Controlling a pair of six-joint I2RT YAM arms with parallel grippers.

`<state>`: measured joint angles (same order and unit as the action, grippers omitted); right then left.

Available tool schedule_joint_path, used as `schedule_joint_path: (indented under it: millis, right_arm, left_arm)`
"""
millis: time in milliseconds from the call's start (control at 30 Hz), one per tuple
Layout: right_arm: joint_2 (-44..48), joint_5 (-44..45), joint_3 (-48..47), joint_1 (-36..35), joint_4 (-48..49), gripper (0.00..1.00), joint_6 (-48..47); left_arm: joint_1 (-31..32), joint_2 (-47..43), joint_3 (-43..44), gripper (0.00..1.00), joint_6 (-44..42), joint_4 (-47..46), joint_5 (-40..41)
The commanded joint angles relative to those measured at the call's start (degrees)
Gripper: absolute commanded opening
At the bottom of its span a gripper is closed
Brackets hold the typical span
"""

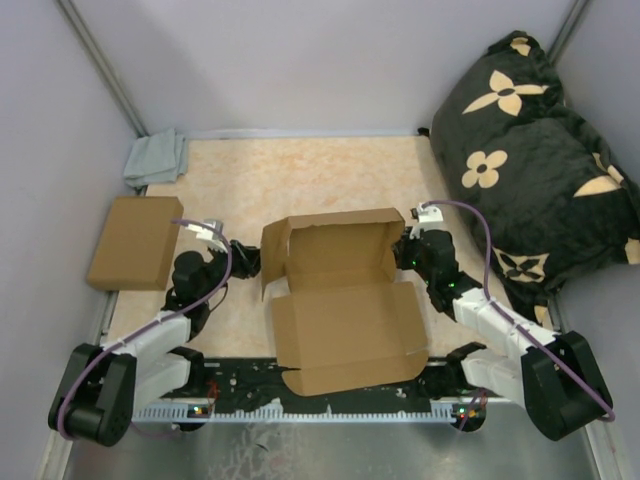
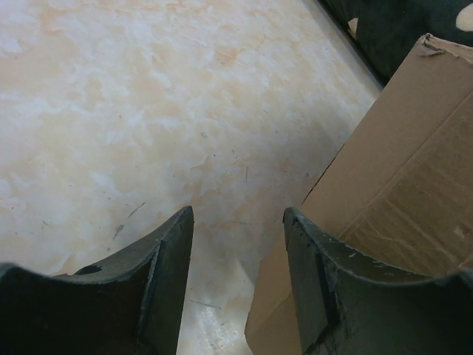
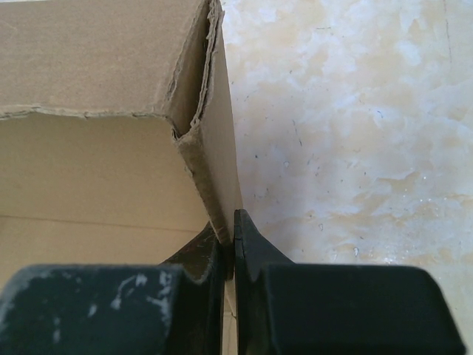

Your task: Fold the paper box

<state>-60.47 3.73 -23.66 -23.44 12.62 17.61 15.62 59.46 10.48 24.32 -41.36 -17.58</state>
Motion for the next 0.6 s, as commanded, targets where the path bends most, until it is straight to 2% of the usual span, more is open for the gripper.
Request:
schedule_joint_path:
  millis: [0, 567]
  right_arm:
    - [-0.22, -1.42, -0.2, 0.37, -0.01, 0.02, -0.29]
    - [-0.76, -1.94, -1.24, 0.41, -1.44, 0.03, -0.47]
  left_arm:
    - [0.03, -0.21, -0.87, 0.59, -0.66, -4.49, -2.08]
    - [0.27, -2.59, -5.19, 0.58, 1.28, -10.71, -14.49]
